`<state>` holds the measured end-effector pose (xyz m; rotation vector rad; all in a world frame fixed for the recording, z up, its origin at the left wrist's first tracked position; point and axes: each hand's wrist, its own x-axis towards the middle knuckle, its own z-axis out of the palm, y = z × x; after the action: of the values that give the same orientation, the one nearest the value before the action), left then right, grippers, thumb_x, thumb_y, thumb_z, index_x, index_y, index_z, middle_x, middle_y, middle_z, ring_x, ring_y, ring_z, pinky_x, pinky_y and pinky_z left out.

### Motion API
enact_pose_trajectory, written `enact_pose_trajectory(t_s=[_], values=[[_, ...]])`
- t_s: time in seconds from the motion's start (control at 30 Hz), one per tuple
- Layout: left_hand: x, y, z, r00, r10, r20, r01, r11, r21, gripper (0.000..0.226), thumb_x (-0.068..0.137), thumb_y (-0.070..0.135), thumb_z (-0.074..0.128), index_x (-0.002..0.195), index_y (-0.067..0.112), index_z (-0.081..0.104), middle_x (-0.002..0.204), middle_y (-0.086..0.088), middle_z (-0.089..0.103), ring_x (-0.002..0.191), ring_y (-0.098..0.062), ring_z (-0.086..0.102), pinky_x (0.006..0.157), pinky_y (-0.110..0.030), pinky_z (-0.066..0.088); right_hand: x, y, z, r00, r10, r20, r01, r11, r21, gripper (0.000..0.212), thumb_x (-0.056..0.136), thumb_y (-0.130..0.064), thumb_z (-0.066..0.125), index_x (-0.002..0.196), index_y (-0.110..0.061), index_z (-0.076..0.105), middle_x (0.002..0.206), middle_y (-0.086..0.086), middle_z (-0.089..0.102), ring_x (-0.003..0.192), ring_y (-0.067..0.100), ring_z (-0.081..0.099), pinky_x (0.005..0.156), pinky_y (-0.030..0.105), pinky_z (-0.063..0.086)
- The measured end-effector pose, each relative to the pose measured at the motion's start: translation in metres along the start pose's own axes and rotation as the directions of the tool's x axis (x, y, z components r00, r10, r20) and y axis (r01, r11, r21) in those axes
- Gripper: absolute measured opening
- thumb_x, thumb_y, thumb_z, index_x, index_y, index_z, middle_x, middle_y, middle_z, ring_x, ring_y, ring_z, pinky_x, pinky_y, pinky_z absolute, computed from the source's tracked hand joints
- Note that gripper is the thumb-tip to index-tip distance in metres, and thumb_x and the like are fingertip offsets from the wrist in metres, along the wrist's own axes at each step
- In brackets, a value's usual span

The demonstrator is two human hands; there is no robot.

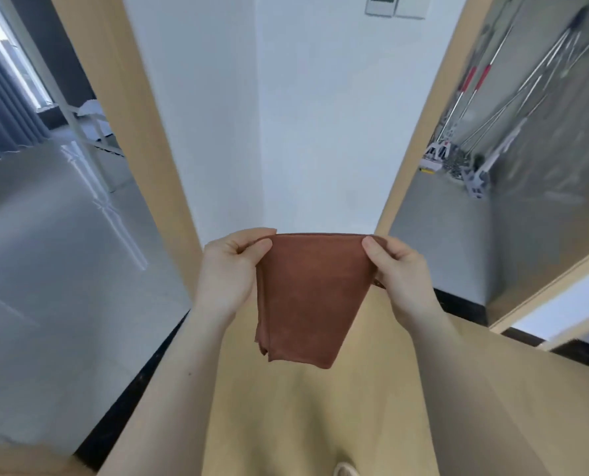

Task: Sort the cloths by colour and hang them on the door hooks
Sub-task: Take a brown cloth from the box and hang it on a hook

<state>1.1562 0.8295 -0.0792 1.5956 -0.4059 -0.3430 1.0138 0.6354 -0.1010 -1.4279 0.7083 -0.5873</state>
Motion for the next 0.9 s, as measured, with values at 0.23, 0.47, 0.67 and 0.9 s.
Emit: enact_pose_trajectory(t_s=[0.23,0.47,0.67,0.9], values=[[0.004,0.007,0.087,0.962,0.046,0.267,-0.050,0.999,0.008,0.029,0.096,0.008,0.067,0.094,0.034,0.079,0.101,0.020,0.077,0.102,0.005,0.068,0.093,-0.012,0.049,-0.024,-0.001,-0.088,0.964,-0.031,-0.264,0.026,0.999,-0.020,0.013,0.098,-0.021,0.067,0.102,-0.016,0.079,0.095,-0.008,0.078,0.087,0.005,0.070,0.089,0.034,0.054],[-0.010,0.022,0.191,0.890,0.082,0.448,-0.099,0.995,0.015,0.036,0.098,0.006,0.064,0.090,0.039,0.077,0.097,0.021,0.077,0.098,0.001,0.071,0.090,-0.021,0.053,-0.045,-0.003,-0.185,0.903,-0.065,-0.424,0.052,0.998,-0.041,0.014,0.099,-0.021,0.066,0.098,-0.017,0.079,0.091,-0.009,0.076,0.086,0.005,0.066,0.095,0.043,0.055],[-0.038,0.030,0.285,0.842,0.080,0.533,-0.102,0.995,0.012,0.033,0.097,0.006,0.065,0.094,0.038,0.076,0.095,0.023,0.077,0.096,0.004,0.070,0.085,-0.016,0.052,-0.055,-0.005,-0.282,0.860,-0.077,-0.504,0.067,0.997,-0.039,0.012,0.098,-0.021,0.067,0.094,-0.020,0.079,0.094,-0.004,0.077,0.090,0.007,0.066,0.101,0.046,0.053],[-0.075,0.039,0.393,0.809,0.077,0.583,-0.117,0.993,0.032,0.029,0.097,0.009,0.066,0.098,0.036,0.078,0.101,0.016,0.078,0.101,-0.003,0.072,0.089,-0.023,0.055,-0.063,0.003,-0.396,0.832,-0.068,-0.551,0.084,0.996,0.004,0.013,0.098,-0.021,0.067,0.100,-0.016,0.079,0.106,0.008,0.077,0.098,0.015,0.069,0.104,0.048,0.053]])
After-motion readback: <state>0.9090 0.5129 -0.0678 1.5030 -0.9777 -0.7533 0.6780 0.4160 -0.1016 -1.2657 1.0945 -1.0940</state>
